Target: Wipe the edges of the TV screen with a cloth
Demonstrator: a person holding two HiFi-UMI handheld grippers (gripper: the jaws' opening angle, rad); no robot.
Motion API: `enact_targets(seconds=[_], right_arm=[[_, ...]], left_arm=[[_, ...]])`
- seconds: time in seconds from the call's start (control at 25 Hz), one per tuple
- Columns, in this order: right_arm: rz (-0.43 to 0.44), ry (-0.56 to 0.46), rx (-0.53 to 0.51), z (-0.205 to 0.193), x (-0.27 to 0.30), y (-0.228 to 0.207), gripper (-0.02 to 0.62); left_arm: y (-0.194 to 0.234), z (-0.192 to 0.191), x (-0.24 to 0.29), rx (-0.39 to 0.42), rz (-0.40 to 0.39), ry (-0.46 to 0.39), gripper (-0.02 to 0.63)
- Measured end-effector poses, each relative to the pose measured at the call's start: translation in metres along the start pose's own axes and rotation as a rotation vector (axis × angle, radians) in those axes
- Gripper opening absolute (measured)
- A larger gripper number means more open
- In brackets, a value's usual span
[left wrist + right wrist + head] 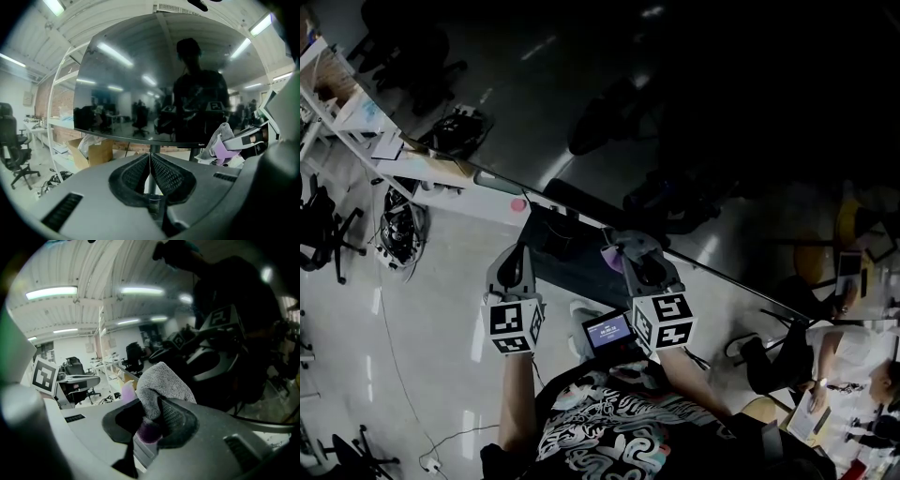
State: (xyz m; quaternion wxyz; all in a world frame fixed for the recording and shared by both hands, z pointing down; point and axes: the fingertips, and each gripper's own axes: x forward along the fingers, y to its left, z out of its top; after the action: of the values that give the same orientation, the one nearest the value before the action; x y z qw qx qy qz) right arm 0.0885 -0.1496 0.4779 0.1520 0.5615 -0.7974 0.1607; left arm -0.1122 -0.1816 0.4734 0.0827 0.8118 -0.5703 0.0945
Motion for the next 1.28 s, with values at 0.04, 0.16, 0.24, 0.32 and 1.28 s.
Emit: enact_targets(seconds=[0.04, 0.16, 0.24, 0.32, 1.28], right_arm=[[0.002, -0.001, 0.000, 0.000, 0.001, 0.000, 0.095], [0.007, -0.002, 0.003, 0.000, 0.003, 0.002, 0.095], [0.012, 0.001, 0.005, 0.000, 0.004, 0.004, 0.095], [0.018, -0.001, 0.005, 0.001, 0.006, 0.004, 0.095], [0.074, 0.006, -0.026, 0.016, 0.044, 0.036, 0.095]], left_arm=[[0.002, 0.000, -0.001, -0.001, 0.005, -0.001, 0.021], [0.007, -0.001, -0.004, -0.003, 0.020, -0.001, 0.021], [0.010, -0.001, -0.007, -0.003, 0.029, 0.001, 0.021], [0.013, 0.000, -0.007, -0.001, 0.039, 0.000, 0.021], [0.065, -0.001, -0.009, -0.024, 0.119, 0.000, 0.021]])
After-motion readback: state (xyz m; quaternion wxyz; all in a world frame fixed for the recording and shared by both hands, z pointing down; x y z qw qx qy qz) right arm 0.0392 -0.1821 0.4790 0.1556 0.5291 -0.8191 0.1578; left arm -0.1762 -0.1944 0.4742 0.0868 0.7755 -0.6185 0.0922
